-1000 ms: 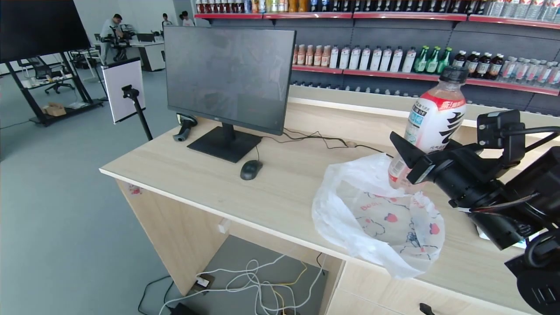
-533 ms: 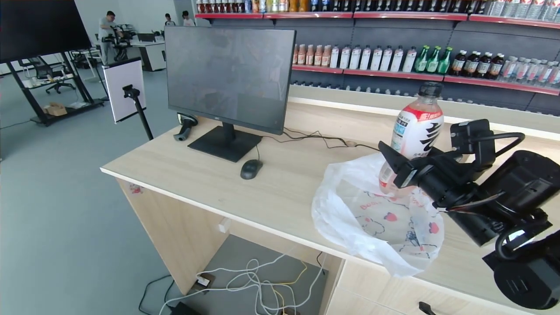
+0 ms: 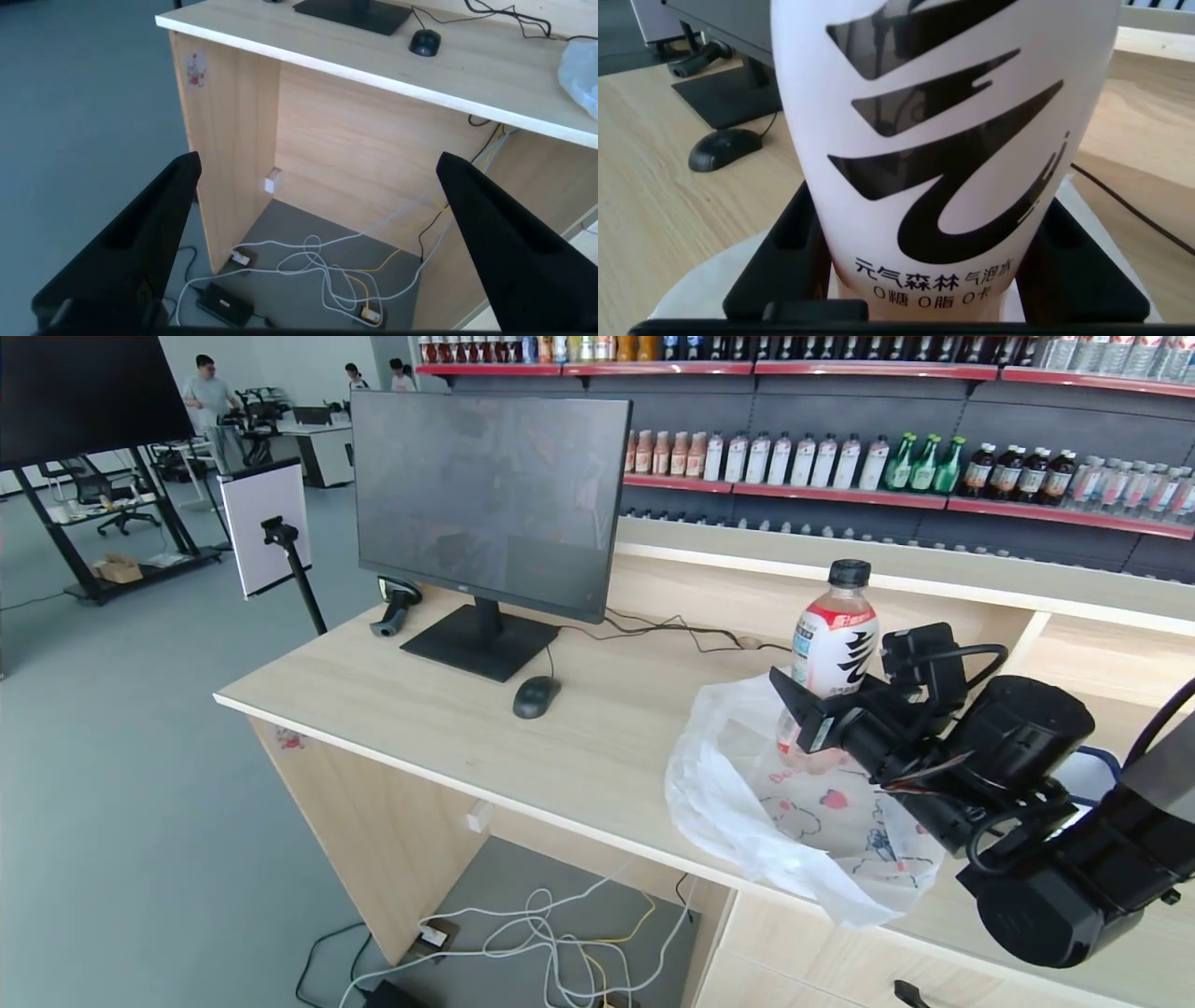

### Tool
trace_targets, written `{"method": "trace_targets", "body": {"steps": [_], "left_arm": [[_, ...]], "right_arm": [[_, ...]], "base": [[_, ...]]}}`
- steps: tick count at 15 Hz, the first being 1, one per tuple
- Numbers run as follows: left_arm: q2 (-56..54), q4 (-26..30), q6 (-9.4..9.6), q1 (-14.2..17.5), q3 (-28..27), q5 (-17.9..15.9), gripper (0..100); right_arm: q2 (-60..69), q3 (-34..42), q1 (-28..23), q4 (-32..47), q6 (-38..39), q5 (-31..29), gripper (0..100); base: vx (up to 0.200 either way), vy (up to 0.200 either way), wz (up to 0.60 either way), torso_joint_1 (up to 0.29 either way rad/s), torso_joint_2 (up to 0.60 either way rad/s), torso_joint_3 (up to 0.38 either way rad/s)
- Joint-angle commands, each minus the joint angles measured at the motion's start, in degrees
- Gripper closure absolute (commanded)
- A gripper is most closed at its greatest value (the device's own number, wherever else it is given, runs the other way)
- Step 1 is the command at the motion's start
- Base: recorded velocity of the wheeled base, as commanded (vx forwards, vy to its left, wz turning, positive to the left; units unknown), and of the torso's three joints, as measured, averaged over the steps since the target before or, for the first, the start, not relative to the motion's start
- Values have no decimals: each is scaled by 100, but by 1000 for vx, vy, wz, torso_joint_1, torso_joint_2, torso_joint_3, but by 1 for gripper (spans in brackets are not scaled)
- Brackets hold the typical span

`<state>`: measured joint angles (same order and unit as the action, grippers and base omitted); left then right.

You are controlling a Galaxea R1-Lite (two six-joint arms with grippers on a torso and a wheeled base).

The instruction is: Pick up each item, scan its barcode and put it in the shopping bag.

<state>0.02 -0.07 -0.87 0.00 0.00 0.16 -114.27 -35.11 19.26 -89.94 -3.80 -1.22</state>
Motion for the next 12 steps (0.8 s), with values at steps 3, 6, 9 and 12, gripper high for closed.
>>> {"method": "trace_targets", "body": {"steps": [3,6,9,12], "left_arm": [[-2,-1,-1,0,0,2,0],[-2,-1,-1,0,0,2,0],[-2,-1,-1,0,0,2,0],[-2,-1,7,0,0,2,0]], "right_arm": [[-508,-268,-36,-6,-6,-1,100],[-798,-620,-72,-6,-24,-1,100],[-1071,-857,-142,-6,-33,-1,100],[-1299,-1024,-142,-6,-33,-1,100]], "base": [[0,0,0,0,0,0],[0,0,0,0,0,0],[0,0,0,0,0,0],[0,0,0,0,0,0]]}}
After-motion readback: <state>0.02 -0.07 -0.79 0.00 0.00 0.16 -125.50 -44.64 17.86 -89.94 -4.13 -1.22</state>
